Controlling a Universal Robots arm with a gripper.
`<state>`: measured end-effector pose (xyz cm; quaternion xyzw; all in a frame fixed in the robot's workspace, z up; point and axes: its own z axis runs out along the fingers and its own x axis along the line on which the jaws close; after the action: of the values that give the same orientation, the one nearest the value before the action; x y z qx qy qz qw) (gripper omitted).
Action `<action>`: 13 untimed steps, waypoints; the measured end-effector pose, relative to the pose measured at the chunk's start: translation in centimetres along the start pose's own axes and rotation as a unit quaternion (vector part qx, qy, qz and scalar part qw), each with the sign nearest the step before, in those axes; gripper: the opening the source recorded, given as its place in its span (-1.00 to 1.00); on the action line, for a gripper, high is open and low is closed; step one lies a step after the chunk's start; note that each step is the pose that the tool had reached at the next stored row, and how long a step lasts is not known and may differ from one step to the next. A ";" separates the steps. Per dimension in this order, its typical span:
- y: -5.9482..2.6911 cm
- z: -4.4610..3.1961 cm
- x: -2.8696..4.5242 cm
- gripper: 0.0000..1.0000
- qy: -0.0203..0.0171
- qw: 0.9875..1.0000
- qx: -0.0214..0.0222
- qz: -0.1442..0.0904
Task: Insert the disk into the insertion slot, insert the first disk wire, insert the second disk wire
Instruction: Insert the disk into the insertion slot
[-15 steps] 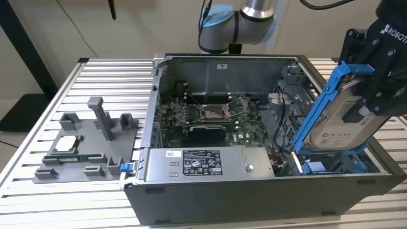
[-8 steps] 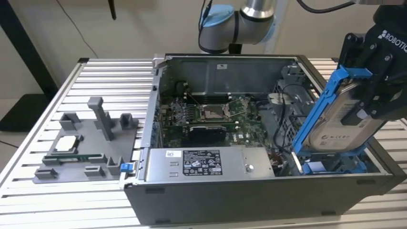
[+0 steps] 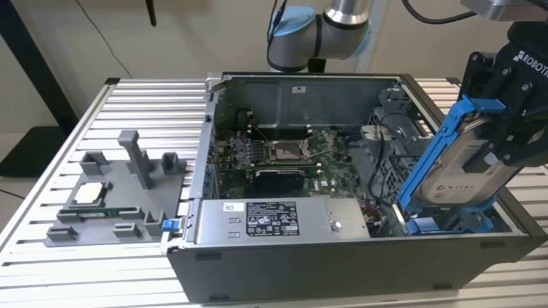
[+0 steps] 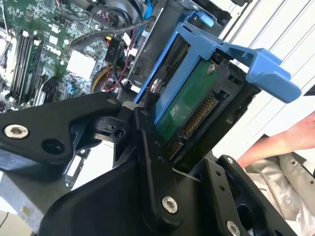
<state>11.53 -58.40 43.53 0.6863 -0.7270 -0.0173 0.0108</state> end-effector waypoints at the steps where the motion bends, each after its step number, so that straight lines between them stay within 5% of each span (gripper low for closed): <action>1: -0.01 0.14 -0.05 -1.00 0.000 1.000 0.000 0.000; 13: -0.66 1.48 -0.76 -1.00 -0.004 1.000 0.000 -0.010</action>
<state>12.18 -57.66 42.03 0.6933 -0.7203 -0.0204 0.0079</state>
